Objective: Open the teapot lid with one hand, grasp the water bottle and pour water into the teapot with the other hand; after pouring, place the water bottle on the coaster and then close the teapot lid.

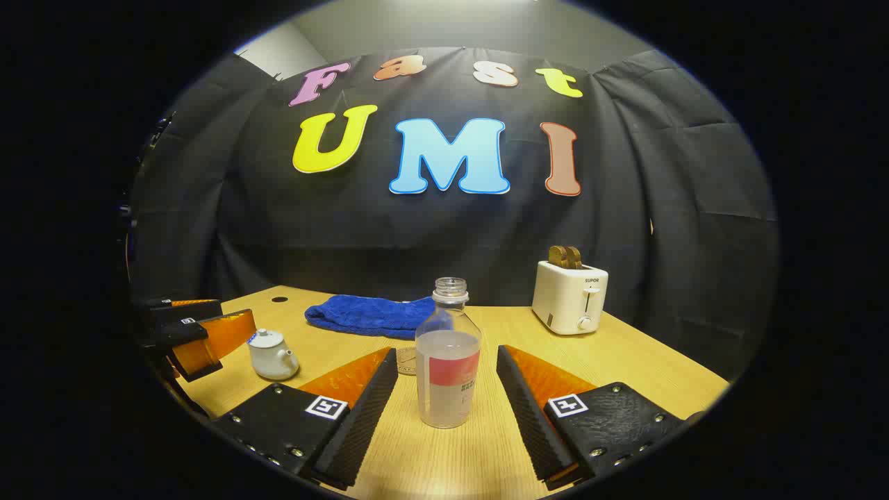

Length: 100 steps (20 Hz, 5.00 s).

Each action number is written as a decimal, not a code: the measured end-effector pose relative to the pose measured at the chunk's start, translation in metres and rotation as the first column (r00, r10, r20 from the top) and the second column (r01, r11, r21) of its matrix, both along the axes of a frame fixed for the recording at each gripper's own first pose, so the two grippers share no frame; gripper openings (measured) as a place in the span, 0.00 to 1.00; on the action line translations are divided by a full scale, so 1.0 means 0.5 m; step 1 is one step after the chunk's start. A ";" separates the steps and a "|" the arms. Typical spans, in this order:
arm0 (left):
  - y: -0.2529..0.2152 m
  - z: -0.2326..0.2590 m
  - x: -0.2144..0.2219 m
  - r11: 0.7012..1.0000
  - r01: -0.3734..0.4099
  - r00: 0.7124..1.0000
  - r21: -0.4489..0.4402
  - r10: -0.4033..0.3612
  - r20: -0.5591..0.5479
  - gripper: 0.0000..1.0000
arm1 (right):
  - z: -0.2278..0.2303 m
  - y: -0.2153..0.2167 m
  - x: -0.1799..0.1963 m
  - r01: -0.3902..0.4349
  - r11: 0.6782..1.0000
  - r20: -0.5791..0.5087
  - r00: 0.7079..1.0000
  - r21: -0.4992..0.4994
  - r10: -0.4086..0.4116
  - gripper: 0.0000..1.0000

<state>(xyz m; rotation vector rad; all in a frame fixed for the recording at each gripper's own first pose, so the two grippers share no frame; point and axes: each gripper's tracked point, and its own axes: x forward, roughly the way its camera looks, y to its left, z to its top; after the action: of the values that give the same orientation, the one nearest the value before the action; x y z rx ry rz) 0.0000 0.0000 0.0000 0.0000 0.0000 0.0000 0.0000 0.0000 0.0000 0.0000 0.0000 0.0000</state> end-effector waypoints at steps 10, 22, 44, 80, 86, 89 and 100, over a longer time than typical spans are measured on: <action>0.003 -0.003 0.013 1.000 0.009 1.000 -0.010 -0.009 0.000 0.88 | -0.004 -0.006 0.003 0.009 1.000 -0.009 1.000 0.015 -0.008 0.90; 0.037 -0.038 0.109 1.000 0.019 0.999 -0.015 -0.020 -0.049 0.88 | -0.030 -0.013 0.008 0.016 0.999 -0.040 0.999 0.035 -0.015 0.90; 0.081 -0.108 0.209 1.000 -0.010 0.994 0.000 0.010 -0.108 0.72 | -0.093 -0.059 0.026 0.068 0.993 -0.122 0.991 0.098 -0.056 0.90; 0.146 -0.009 0.175 1.000 0.008 1.000 0.004 -0.008 -0.029 0.16 | -0.124 -0.001 0.110 -0.008 0.998 -0.209 0.978 0.057 0.020 0.90; 0.204 -0.027 0.157 0.999 -0.018 0.999 -0.034 0.017 -0.046 0.16 | -0.154 0.017 0.136 -0.027 0.999 -0.263 0.964 0.022 0.031 0.78; 0.233 -0.042 0.149 0.998 -0.032 0.998 -0.047 0.029 -0.061 0.16 | -0.133 0.030 0.140 -0.043 0.996 -0.253 0.967 -0.078 0.022 0.78; 0.324 -0.070 0.111 0.994 -0.076 0.994 -0.079 0.069 -0.083 0.17 | -0.062 0.165 0.209 -0.123 0.779 -0.180 0.984 -0.615 0.013 0.77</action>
<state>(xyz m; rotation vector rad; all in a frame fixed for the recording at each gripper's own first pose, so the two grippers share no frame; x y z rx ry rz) 0.0554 0.1620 -0.0352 -0.0823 0.0801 0.0726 0.1047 0.0826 -0.0308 -0.6752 0.1694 0.0736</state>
